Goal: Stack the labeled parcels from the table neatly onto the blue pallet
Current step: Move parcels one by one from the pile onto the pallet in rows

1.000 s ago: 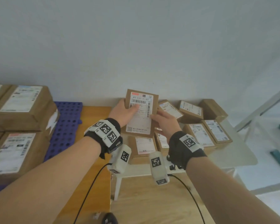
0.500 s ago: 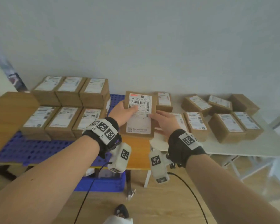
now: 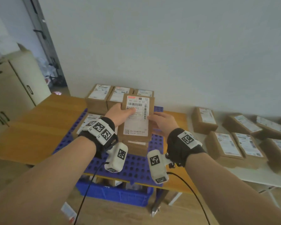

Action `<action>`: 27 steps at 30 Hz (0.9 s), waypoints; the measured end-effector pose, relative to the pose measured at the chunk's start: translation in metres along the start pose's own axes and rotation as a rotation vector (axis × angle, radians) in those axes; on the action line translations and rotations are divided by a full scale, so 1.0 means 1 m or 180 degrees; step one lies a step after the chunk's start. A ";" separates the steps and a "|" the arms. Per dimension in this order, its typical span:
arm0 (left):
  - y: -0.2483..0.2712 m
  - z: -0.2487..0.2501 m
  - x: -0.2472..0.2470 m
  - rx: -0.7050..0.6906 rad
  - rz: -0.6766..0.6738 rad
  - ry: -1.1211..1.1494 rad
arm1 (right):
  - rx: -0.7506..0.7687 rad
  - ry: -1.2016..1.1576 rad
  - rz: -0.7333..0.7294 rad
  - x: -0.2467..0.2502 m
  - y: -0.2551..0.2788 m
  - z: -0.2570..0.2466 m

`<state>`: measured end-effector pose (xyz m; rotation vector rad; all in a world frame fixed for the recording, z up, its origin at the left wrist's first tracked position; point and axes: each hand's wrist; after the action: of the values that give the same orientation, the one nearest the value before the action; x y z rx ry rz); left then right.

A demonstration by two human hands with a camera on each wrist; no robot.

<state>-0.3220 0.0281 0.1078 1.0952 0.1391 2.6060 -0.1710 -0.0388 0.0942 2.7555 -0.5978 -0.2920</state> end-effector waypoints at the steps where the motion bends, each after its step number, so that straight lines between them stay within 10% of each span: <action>1: -0.010 -0.012 0.014 0.0013 -0.0040 -0.0041 | -0.0042 0.0008 -0.0002 -0.019 -0.007 0.002; 13: -0.091 -0.121 0.134 -0.0002 -0.0652 -0.0239 | -0.0513 -0.0027 0.0244 -0.183 -0.049 0.023; 27: -0.122 -0.158 0.141 0.0251 -0.0850 -0.0307 | -0.0947 0.0111 0.0209 -0.218 -0.071 0.035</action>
<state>-0.4977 0.1932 0.0674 1.1405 0.3444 2.3244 -0.3482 0.1075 0.0665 2.4462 -0.5827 -0.2914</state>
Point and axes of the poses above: each hand's wrist, its own y-axis away from the middle knuckle, its own x-axis out of the back of the hand, z = x × y, and after that the axes turned 12 degrees about -y, right-handed
